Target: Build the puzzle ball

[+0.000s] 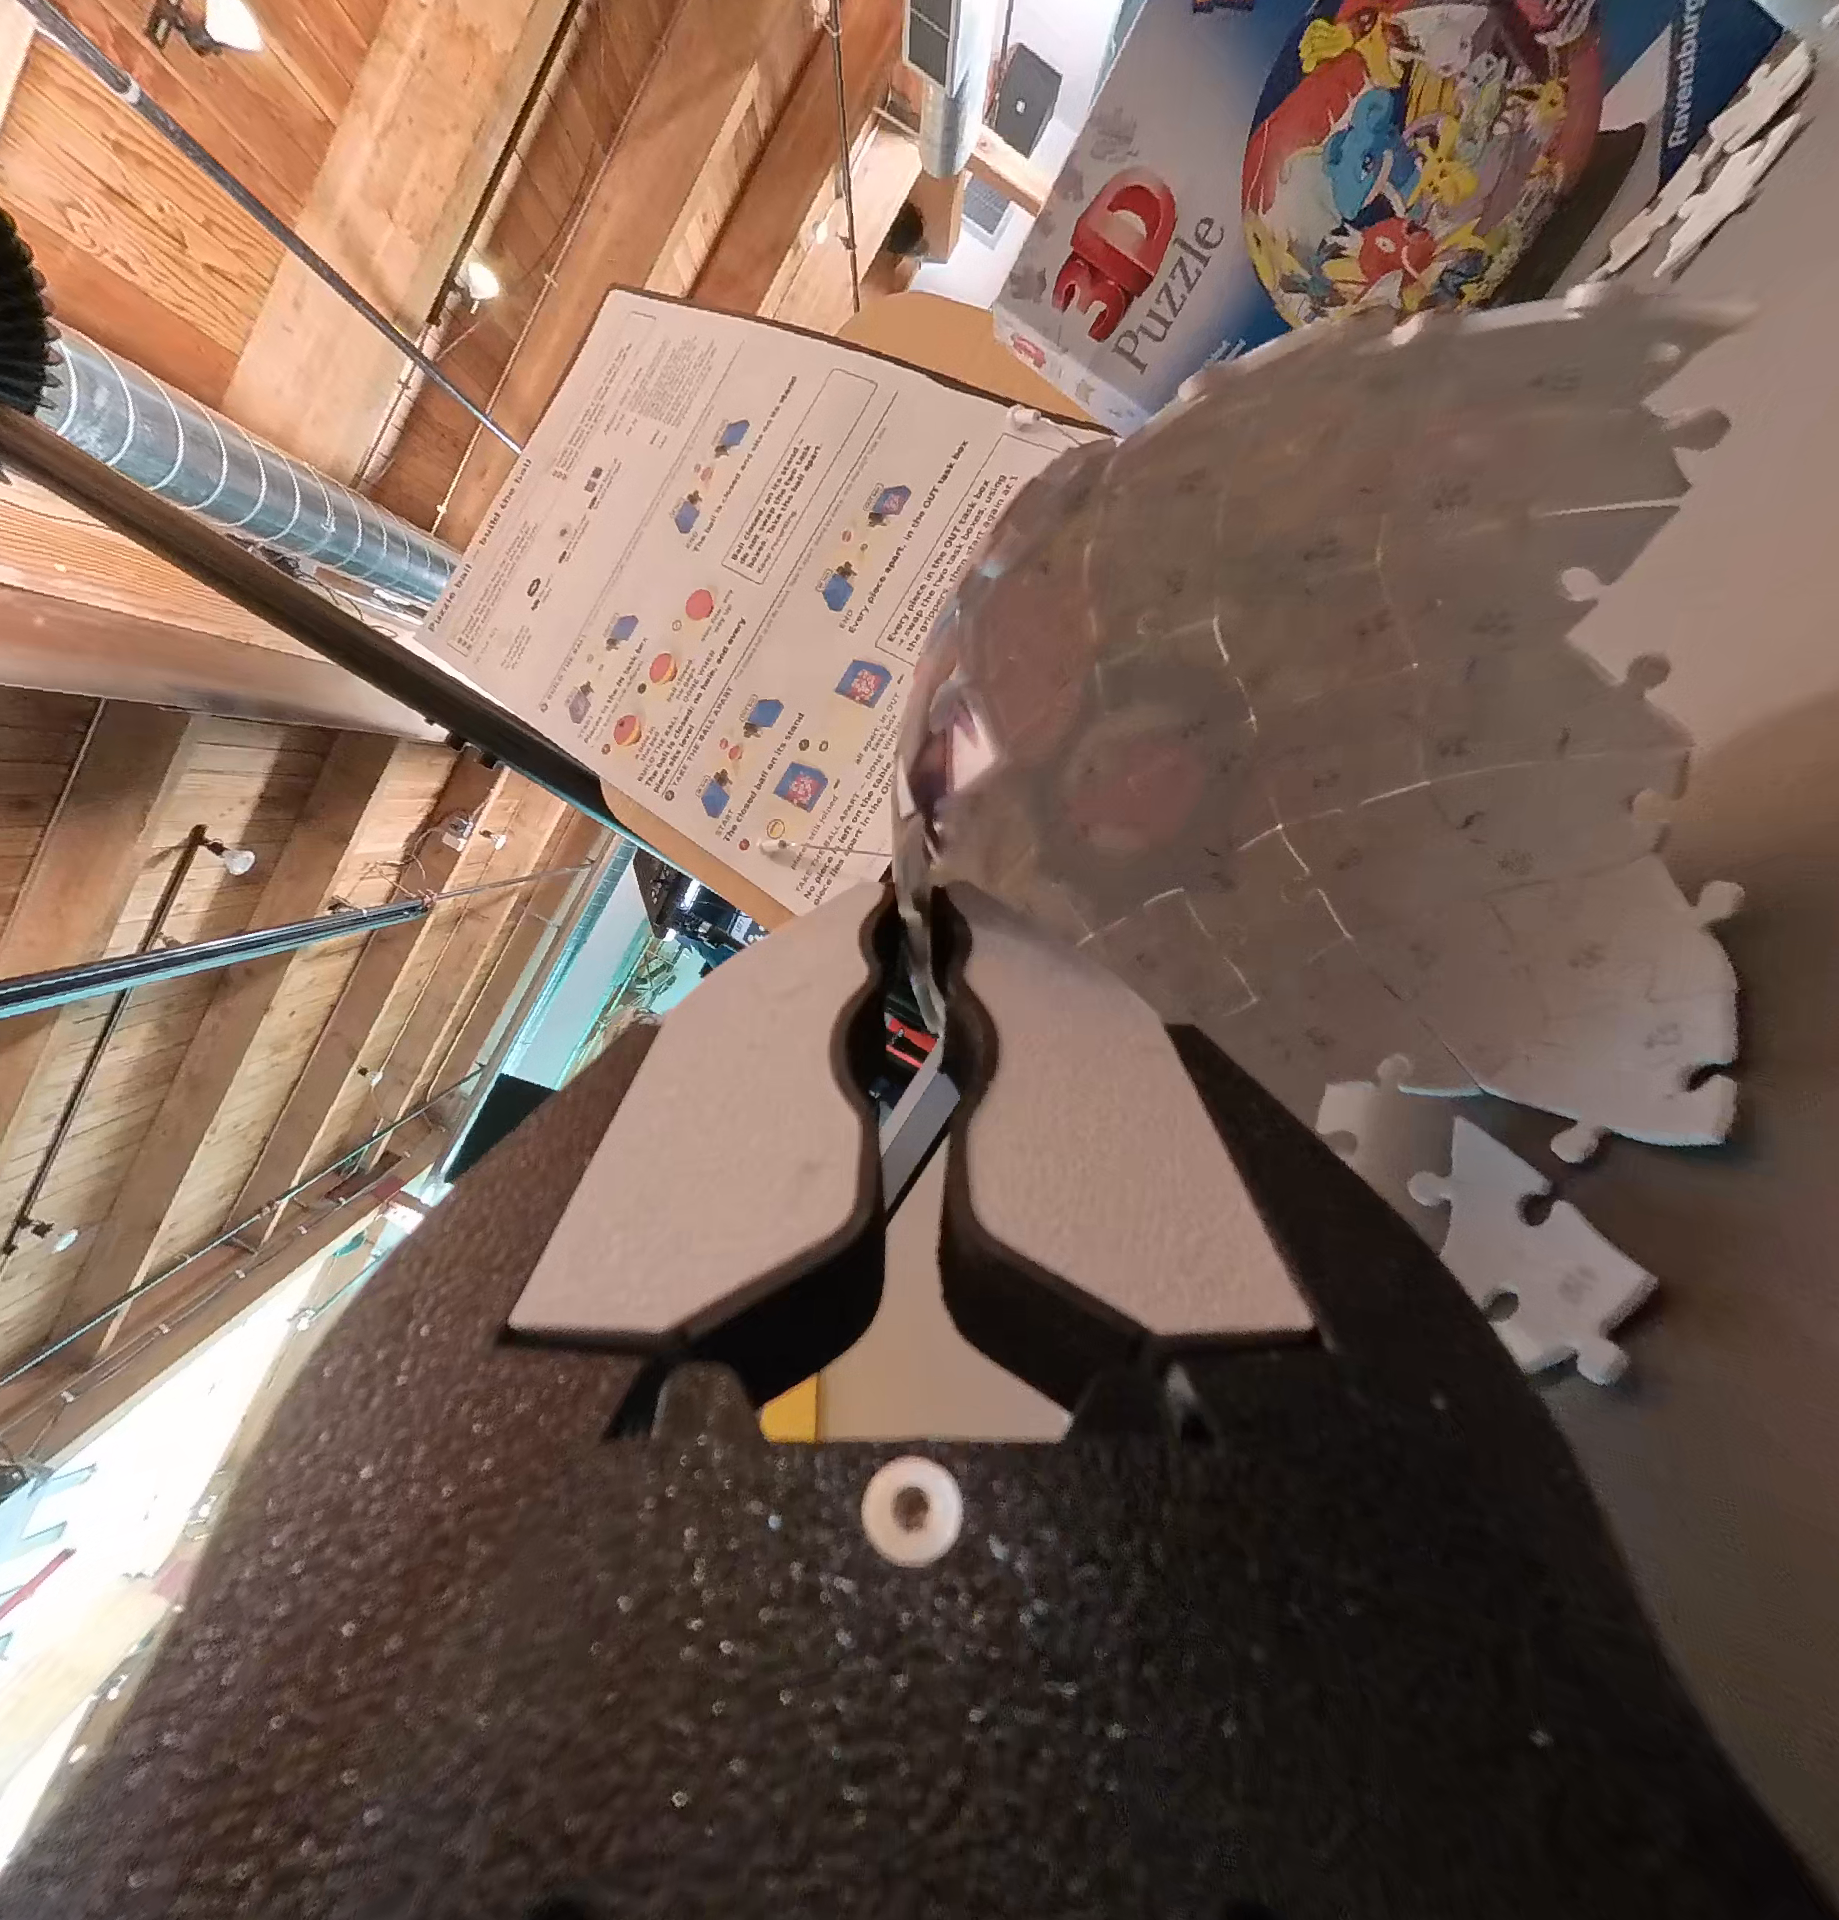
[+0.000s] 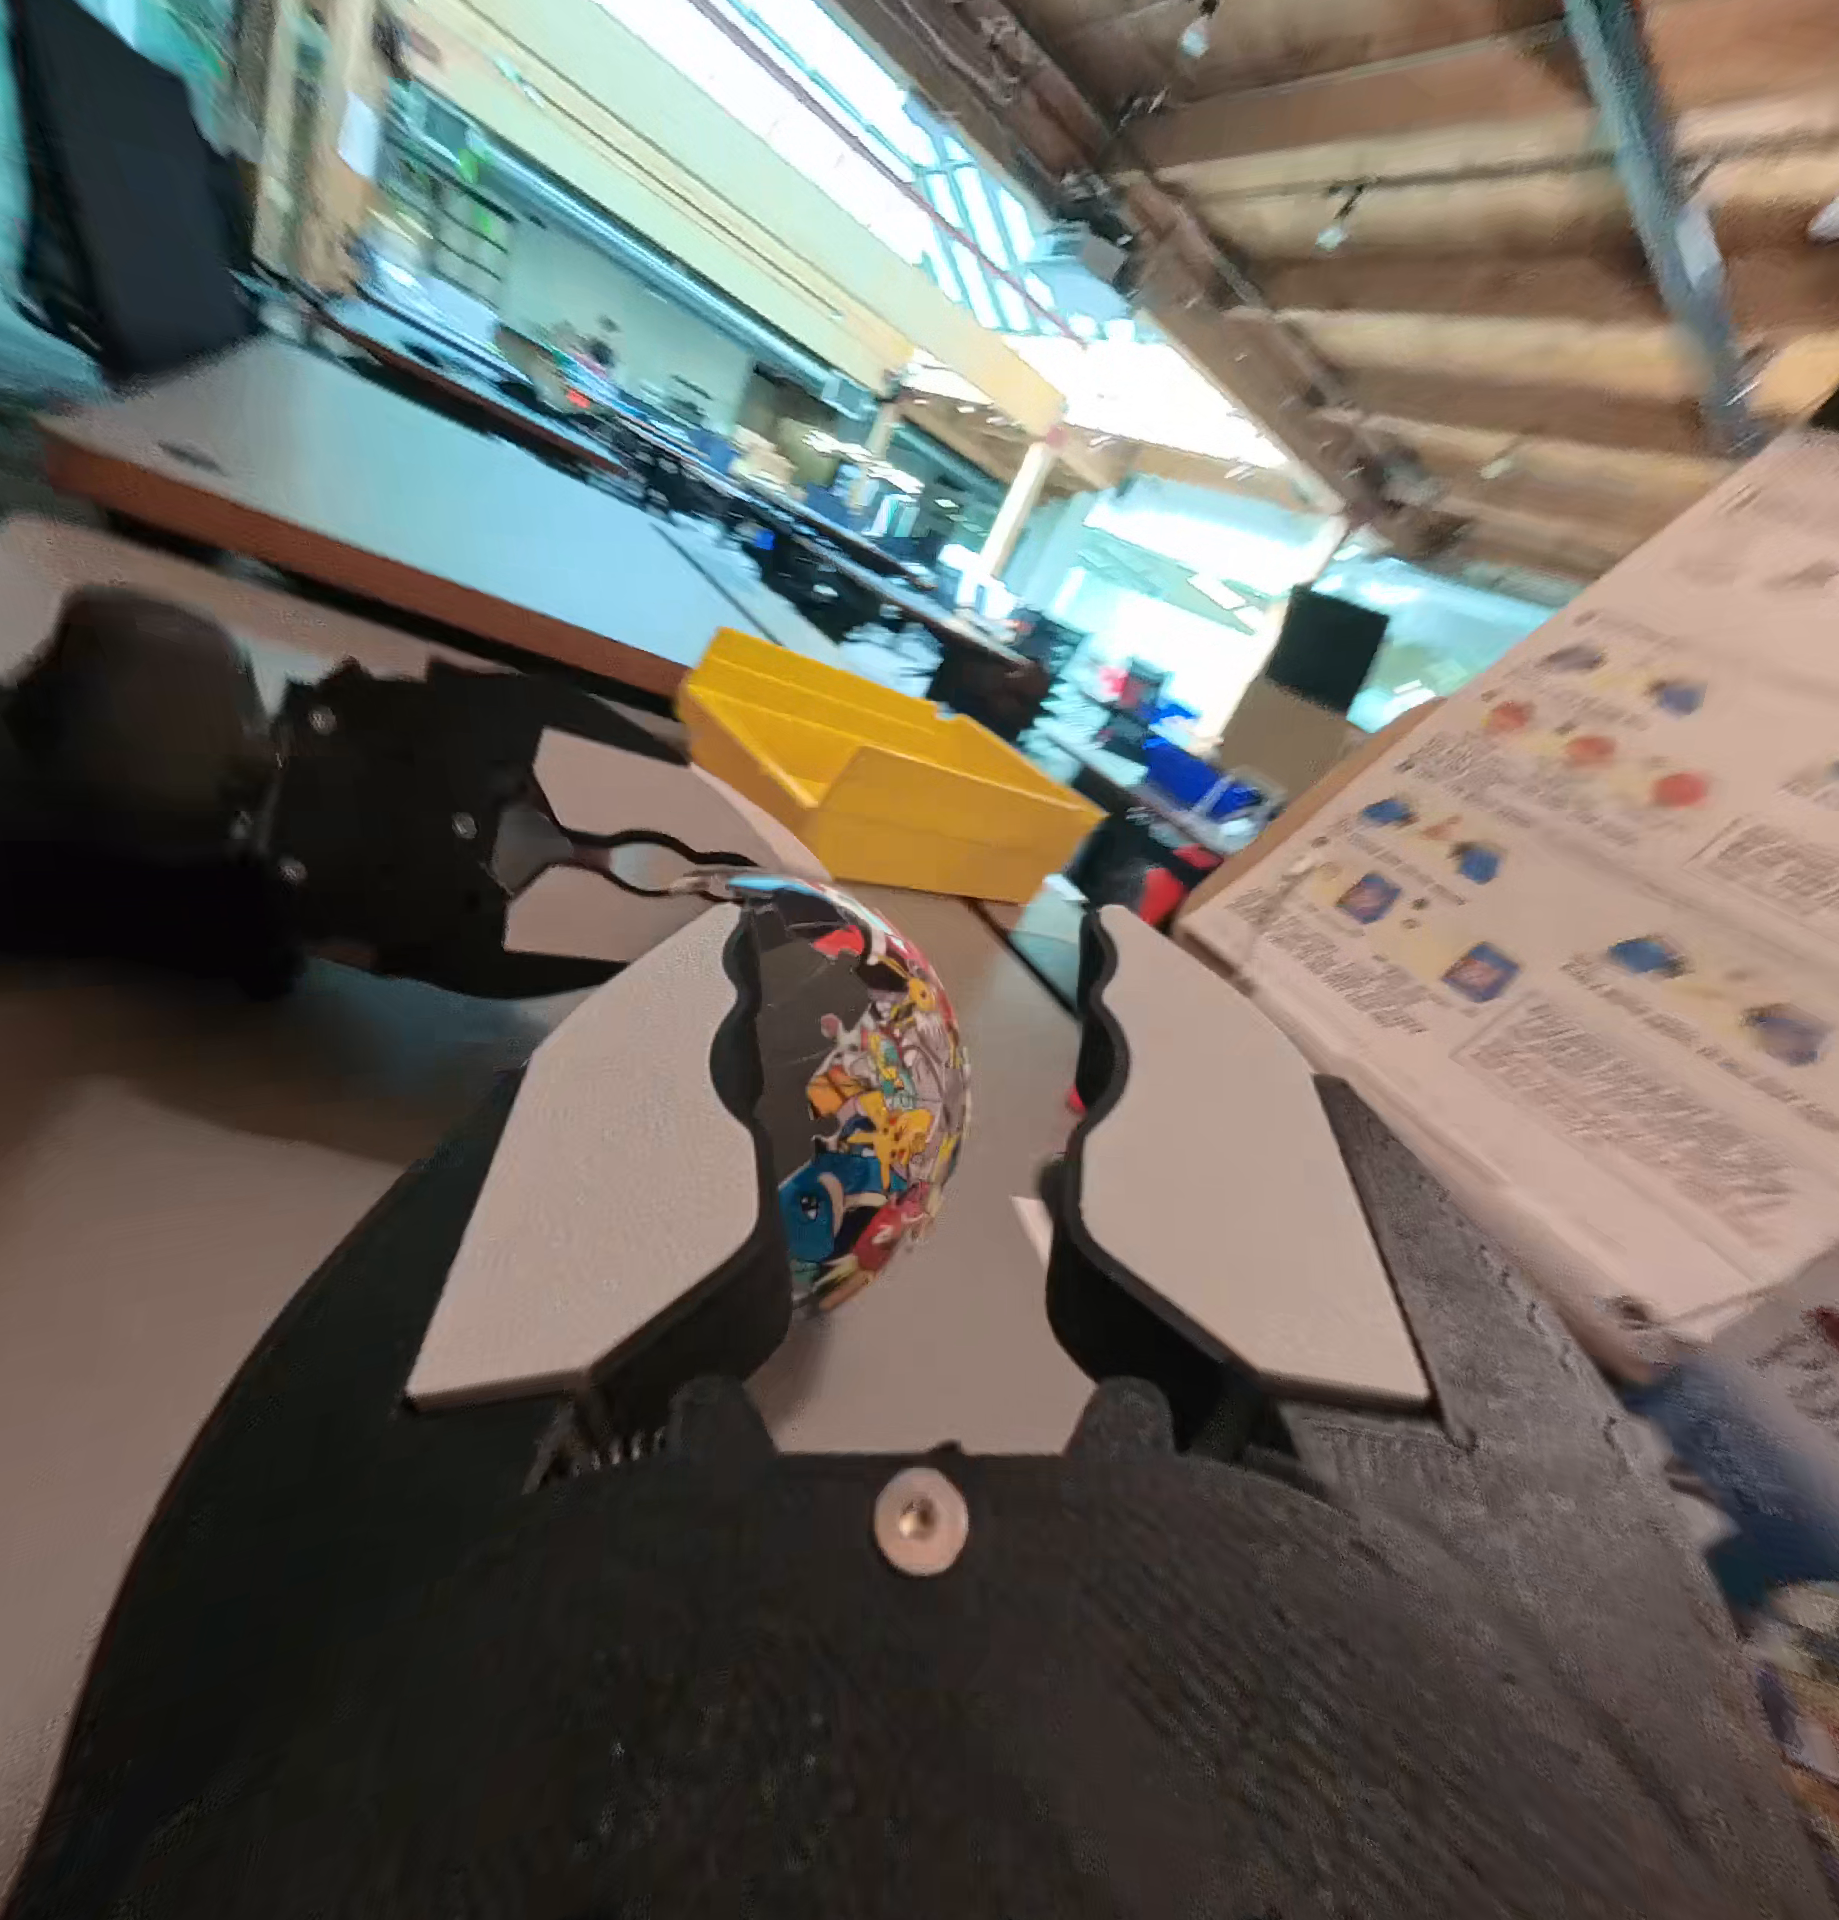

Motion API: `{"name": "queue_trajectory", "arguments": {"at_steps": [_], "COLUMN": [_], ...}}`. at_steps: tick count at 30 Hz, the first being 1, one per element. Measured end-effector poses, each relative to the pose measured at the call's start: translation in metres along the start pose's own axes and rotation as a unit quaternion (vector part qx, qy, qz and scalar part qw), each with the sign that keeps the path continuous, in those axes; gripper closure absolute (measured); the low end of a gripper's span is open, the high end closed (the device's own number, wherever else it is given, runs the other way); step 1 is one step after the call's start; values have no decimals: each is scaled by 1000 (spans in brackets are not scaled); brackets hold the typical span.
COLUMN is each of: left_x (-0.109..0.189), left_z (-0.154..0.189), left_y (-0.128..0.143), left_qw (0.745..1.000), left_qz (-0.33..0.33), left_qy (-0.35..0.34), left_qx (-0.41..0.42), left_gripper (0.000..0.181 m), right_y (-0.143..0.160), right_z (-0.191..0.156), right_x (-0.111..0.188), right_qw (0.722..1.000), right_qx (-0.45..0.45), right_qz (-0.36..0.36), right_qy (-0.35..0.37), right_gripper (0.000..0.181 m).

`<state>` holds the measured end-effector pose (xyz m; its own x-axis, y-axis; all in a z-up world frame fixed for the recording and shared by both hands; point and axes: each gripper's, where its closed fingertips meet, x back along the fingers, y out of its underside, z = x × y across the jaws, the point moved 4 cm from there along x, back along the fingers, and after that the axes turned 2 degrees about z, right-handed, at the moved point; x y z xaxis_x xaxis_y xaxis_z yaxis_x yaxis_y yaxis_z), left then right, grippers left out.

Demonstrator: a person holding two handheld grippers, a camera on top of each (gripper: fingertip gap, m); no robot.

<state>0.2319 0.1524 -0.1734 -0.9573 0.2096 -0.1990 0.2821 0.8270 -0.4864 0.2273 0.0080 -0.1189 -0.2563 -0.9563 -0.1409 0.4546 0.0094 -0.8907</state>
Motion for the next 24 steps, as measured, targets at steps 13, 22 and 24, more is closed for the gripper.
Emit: {"name": "queue_trajectory", "arguments": {"at_steps": [13,22,24], "left_x": [-8,-11,-11], "left_z": [2,4,4], "left_y": [-4,-7,-8], "left_qw": [1000,998,998], "left_qz": [20,40,40], "left_qy": [19,24,24], "left_qx": [-3,-30,-31], "left_gripper": [176,176,176], "right_y": [26,31,42], "right_z": [26,32,27], "right_x": [-23,-34,-36], "right_qw": [946,911,912], "right_qx": [-149,-213,-188], "right_qz": [-137,-156,-189], "right_qy": [-253,-316,-311], "right_gripper": [110,90,84]}}
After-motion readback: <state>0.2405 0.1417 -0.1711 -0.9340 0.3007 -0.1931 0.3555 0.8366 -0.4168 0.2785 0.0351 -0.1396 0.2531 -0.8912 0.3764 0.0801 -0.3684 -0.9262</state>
